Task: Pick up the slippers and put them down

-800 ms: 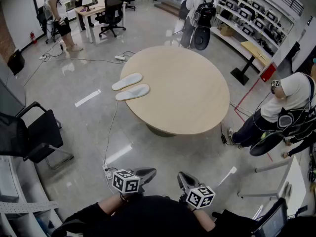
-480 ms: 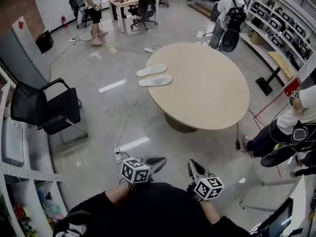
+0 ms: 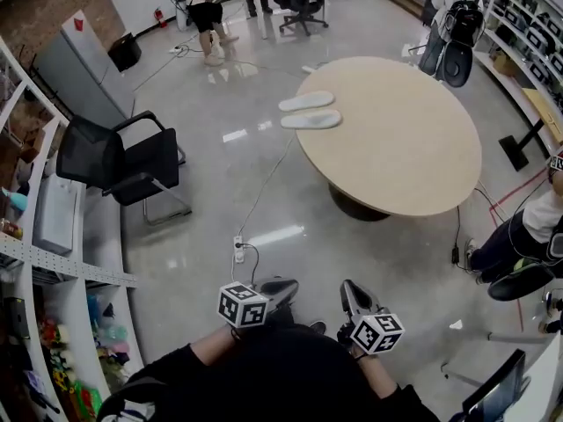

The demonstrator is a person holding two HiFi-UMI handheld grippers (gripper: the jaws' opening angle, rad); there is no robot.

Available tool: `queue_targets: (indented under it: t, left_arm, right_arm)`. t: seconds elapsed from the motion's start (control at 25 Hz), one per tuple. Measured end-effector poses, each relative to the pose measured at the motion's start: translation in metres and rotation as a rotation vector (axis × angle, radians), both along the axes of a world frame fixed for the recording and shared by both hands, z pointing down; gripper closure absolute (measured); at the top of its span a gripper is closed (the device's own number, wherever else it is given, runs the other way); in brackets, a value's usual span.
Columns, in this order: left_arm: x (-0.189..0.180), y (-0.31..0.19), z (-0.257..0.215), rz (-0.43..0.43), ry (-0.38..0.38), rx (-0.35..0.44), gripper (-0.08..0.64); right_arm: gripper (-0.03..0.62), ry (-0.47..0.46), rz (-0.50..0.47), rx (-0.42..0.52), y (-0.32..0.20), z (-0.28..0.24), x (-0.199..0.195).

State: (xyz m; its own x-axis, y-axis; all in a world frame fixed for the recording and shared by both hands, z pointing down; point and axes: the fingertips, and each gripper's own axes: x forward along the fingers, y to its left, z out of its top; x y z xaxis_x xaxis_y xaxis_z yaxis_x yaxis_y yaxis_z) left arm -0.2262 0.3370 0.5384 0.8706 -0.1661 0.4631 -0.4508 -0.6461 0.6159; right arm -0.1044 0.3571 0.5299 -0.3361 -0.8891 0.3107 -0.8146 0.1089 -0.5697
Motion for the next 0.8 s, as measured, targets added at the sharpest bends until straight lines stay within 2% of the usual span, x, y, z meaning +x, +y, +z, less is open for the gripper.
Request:
queue_targets:
  t: [0.12,0.24,0.4,0.56,0.68,0.8]
  left_arm:
    - [0.007,-0.01,0.003,-0.027,-0.014,0.016,0.534]
    - [0.006,-0.036,0.003,-0.013,-0.009,0.037,0.534]
    - [0.002,-0.092,-0.007,-0.022,0.055,0.039,0.534]
    - [-0.019,-0.155,-0.012,-0.033,0.096,0.038,0.534]
    - [-0.037,-0.192,-0.008,-0.023,0.112,0.038,0.534]
    - [-0.068,-0.229,0.002,-0.044,0.104,0.034,0.534]
  right_arm:
    - [0.575,0.005,-0.004,-0.007,-0.007,0.001,0.009]
    - [0.575,0.018,0.029,-0.007,-0.029,0.001,0.01]
    - [0.575,0.054,0.022,-0.022,-0.08,-0.004,0.003]
    - [0.575,0.118,0.001,-0.007,-0.14,-0.014,-0.024]
    - [0.575,0.111,-0.01,-0.026,-0.183,-0.009,-0.048]
    - [0.575,0.091,0.023,-0.045,-0.223,-0.004,-0.063]
